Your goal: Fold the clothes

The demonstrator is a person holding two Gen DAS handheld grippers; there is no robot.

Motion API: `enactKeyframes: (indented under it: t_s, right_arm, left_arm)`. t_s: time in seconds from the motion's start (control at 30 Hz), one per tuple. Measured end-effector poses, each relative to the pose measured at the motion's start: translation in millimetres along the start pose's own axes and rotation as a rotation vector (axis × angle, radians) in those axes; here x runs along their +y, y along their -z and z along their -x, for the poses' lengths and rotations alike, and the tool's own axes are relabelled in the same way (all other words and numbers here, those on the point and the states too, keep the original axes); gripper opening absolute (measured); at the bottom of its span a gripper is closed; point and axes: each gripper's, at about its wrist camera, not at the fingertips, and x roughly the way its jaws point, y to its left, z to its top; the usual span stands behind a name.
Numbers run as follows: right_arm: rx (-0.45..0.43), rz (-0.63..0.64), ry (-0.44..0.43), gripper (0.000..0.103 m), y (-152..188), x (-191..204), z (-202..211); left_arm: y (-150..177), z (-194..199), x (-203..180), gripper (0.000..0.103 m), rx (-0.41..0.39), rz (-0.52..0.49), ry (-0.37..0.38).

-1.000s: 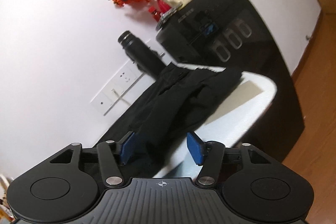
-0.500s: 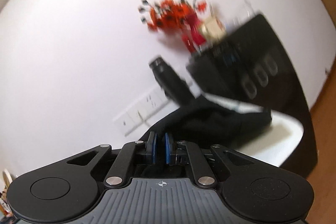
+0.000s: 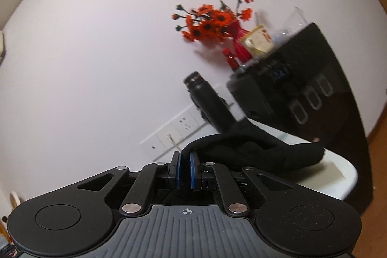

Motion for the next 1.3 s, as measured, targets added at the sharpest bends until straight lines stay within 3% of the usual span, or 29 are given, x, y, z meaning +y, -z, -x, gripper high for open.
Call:
enactKeyframes:
  t_s: [0.3, 0.57, 0.6, 0.73, 0.9, 0.97, 1.07, 1.13, 1.23, 1.3]
  right_arm:
    - [0.044, -0.002, -0.032, 0.006, -58.2, 23.7, -77.4]
    - [0.087, -0.002, 0.015, 0.005, -92.6, 36.5, -179.6]
    - [0.086, -0.005, 0.023, 0.000, -94.8, 36.5, -191.1]
    - [0.041, 0.023, 0.074, 0.000, -104.3, 35.8, -234.3]
    - [0.210, 0.115, 0.157, 0.001, -79.3, 29.2, -288.0]
    - [0.310, 0.130, 0.180, 0.010, -63.9, 25.5, -298.0]
    - [0.434, 0.186, 0.196, 0.034, -44.1, 20.8, -303.8]
    - [0.505, 0.258, 0.251, 0.037, -29.0, 20.3, -308.0]
    - [0.546, 0.354, 0.312, 0.044, -15.3, 22.4, -309.9]
    - [0.560, 0.446, 0.343, 0.066, -7.2, 26.3, -311.5]
  left_arm:
    - [-24.5, -94.5, -22.9, 0.005, 0.015, -0.039, 0.027]
    - [-24.8, -199.5, -12.6, 0.005, 0.040, -0.117, -0.052]
    - [-23.9, -212.1, -10.1, 0.005, 0.045, -0.128, -0.063]
    - [-13.2, -260.6, 8.1, 0.005, 0.085, -0.165, -0.125]
    - [1.2, -317.1, 33.8, 0.005, 0.137, -0.196, -0.211]
    - [7.2, -325.7, 50.6, 0.005, 0.161, -0.168, -0.235]
    - [9.8, -326.6, 69.8, 0.005, 0.178, -0.151, -0.262]
    - [10.5, -326.1, 80.9, 0.005, 0.186, -0.140, -0.279]
    - [8.7, -320.5, 87.2, 0.005, 0.186, -0.144, -0.281]
    - [7.2, -316.3, 88.7, 0.005, 0.190, -0.149, -0.273]
